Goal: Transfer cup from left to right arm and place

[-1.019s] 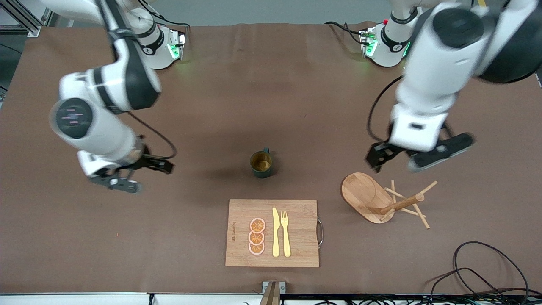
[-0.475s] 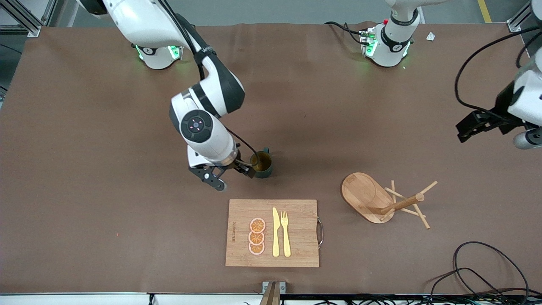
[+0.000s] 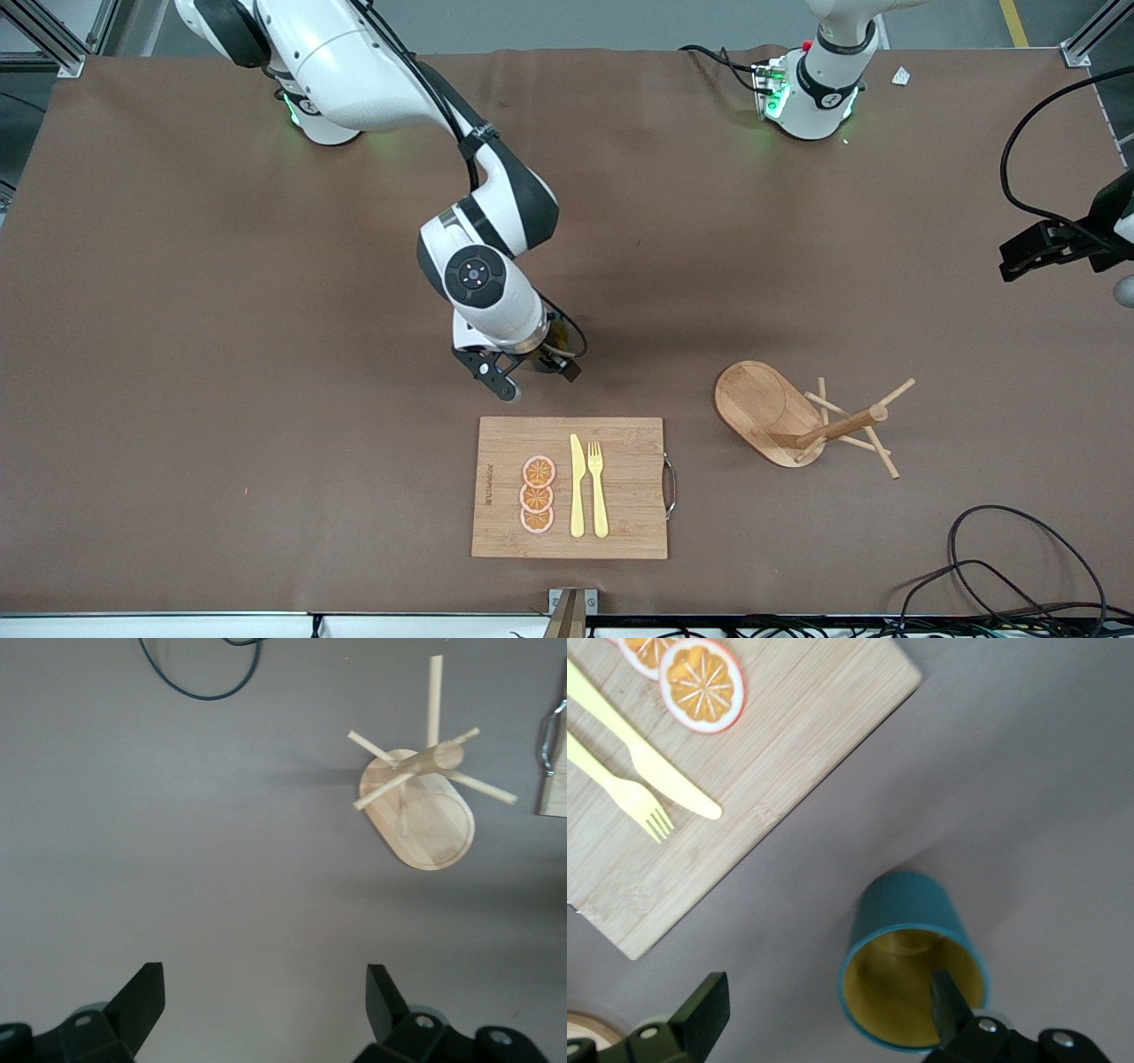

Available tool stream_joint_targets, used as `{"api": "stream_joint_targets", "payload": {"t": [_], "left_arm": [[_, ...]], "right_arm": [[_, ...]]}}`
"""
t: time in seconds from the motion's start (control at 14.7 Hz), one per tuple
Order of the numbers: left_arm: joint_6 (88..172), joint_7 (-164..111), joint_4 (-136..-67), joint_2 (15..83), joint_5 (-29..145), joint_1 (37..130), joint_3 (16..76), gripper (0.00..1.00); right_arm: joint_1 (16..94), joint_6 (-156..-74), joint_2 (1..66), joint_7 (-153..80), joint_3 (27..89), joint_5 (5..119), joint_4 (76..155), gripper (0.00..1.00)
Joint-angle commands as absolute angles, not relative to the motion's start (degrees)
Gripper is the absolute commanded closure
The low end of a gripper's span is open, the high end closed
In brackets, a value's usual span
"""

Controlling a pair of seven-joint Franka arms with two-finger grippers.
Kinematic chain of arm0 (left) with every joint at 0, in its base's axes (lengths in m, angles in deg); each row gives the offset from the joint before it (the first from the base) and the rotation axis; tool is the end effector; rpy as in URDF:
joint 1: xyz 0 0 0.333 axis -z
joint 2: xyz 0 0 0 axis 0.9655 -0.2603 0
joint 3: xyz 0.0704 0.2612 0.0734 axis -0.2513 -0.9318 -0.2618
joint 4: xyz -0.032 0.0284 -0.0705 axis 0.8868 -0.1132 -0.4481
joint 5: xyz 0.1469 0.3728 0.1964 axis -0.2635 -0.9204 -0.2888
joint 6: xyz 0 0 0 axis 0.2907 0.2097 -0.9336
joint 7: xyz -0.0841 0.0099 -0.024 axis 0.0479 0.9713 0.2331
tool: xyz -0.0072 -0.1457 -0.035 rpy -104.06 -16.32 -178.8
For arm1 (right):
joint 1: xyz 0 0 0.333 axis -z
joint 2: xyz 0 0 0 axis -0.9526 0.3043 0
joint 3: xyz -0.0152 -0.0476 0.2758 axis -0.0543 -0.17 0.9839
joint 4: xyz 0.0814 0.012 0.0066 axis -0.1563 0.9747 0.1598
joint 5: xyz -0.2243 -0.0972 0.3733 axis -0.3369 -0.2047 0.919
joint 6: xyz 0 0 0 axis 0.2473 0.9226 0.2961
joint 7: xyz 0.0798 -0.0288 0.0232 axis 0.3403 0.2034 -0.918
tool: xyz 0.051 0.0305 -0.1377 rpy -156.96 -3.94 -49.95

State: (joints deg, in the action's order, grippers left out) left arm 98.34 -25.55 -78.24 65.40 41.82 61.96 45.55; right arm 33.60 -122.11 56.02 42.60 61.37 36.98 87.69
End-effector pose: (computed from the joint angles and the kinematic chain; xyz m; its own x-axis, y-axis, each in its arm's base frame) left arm 0.6436 -0.0210 0.5641 0.9982 0.0590 0.0076 0.0594 -0.9951 -0.0790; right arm 0.6219 0.4883 0.2076 0.7301 -0.6706 -0.1314 -0.6833 -0.7181 -0.1322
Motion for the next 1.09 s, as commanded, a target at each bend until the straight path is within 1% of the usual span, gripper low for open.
{"api": "stream_joint_targets", "payload": {"t": [0.0, 0.14, 0.27, 0.34, 0.48, 0.54, 0.61, 0.75, 1.02], "left_arm": [[97.4, -27.0, -78.8, 68.4, 44.8, 62.0, 44.3, 0.0], [97.5, -26.5, -79.4, 68.8, 48.6, 62.8, 41.2, 0.0], [97.4, -27.2, -80.6, 70.4, 49.5, 65.9, 37.1, 0.0], [97.5, -27.3, -81.8, 71.3, 49.4, 67.1, 35.8, 0.0], [98.4, -31.3, -85.3, 73.9, 48.8, 68.2, 35.3, 0.0], [99.5, -31.7, -86.9, 74.6, 48.8, 68.6, 34.8, 0.0], [99.9, -32.2, -87.9, 75.3, 48.8, 69.6, 33.4, 0.0], [99.9, -32.5, -88.5, 75.6, 48.7, 71.7, 31.5, 0.0], [99.8, -33.1, -88.7, 75.6, 48.7, 71.6, 32.0, 0.0]], "right_arm": [[33.6, -124.2, 58.5, 44.8, 62.7, 37.9, 85.9, 0.01], [33.5, -124.1, 59.0, 44.7, 62.7, 38.8, 86.0, 0.16], [33.4, -124.3, 59.3, 44.3, 62.8, 39.9, 86.0, 0.35], [33.3, -124.3, 59.5, 44.1, 62.8, 39.9, 86.1, 0.49], [32.8, -124.1, 59.5, 43.7, 62.8, 39.8, 86.4, 0.77], [32.8, -124.1, 59.5, 42.8, 62.8, 39.8, 86.5, 0.88], [32.6, -124.1, 59.5, 42.0, 62.7, 39.8, 86.6, 0.95], [32.6, -124.1, 59.5, 40.7, 62.7, 39.6, 86.7, 0.99], [33.3, -123.7, 59.2, 37.1, 62.7, 39.7, 87.0, 1.0]]}}
